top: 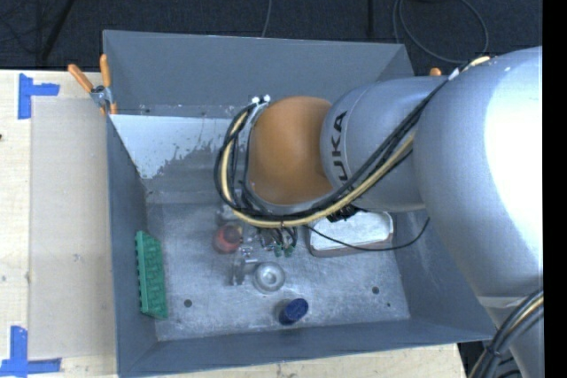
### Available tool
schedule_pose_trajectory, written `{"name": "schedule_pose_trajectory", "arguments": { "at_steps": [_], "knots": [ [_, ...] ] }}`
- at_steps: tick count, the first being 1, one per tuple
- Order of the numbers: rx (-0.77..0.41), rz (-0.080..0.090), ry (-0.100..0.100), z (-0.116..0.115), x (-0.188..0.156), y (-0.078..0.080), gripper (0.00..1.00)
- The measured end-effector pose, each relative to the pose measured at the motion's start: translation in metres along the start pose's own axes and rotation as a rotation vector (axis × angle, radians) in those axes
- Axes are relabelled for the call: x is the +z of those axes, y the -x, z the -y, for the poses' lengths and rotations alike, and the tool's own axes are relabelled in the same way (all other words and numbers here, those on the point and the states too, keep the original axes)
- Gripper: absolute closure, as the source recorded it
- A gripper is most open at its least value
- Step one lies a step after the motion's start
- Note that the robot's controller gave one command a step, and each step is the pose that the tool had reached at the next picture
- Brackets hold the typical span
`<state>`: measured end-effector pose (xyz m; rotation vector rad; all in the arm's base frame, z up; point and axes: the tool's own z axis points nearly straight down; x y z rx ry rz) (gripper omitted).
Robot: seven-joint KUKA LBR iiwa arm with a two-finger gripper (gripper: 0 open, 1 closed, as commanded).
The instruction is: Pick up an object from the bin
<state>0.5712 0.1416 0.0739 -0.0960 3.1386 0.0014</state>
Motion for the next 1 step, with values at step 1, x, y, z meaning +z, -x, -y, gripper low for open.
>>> {"name": "schedule_pose_trajectory", "arguments": {
  "at_steps": [1],
  "knots": [
    [0.004,0.001,0.002,-0.0003,-0.0024,0.0011,1.00]
  ]
}}
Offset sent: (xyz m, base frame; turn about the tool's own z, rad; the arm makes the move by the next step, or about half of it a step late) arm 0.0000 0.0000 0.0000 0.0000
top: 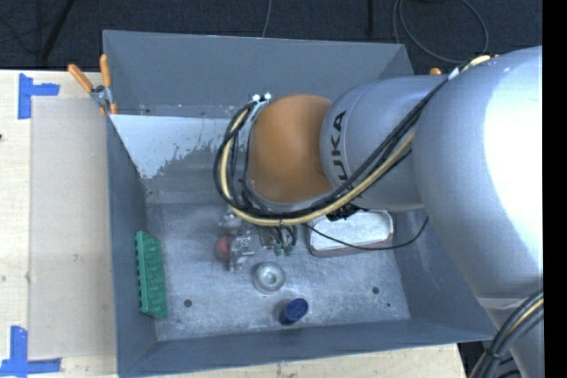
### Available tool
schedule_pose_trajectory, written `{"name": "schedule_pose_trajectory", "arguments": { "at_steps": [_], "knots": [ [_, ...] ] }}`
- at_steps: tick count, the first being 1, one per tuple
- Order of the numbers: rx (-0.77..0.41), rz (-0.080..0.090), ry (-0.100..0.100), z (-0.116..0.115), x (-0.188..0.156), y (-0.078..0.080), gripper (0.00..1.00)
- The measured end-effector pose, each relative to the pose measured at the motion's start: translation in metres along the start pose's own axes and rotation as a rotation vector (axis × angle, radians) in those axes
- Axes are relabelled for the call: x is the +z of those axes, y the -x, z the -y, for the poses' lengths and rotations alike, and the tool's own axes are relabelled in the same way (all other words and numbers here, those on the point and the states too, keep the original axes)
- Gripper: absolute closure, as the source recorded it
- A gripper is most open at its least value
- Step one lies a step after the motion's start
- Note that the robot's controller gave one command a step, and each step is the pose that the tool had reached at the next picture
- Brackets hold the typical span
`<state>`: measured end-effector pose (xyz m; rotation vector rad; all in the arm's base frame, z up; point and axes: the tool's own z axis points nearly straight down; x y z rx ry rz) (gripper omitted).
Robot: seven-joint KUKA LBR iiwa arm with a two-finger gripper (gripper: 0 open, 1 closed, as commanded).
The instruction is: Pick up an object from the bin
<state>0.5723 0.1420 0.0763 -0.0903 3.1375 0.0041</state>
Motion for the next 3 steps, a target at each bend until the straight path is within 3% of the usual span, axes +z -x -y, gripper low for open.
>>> {"name": "schedule_pose_trajectory", "arguments": {
  "at_steps": [1,2,3],
  "knots": [
    [-0.232,-0.004,-0.003,0.049,-0.005,-0.001,1.00],
    [-0.422,0.003,-0.003,0.060,-0.124,-0.021,1.00],
    [-0.627,0.005,-0.003,0.060,-0.212,-0.006,1.00]
  ]
}}
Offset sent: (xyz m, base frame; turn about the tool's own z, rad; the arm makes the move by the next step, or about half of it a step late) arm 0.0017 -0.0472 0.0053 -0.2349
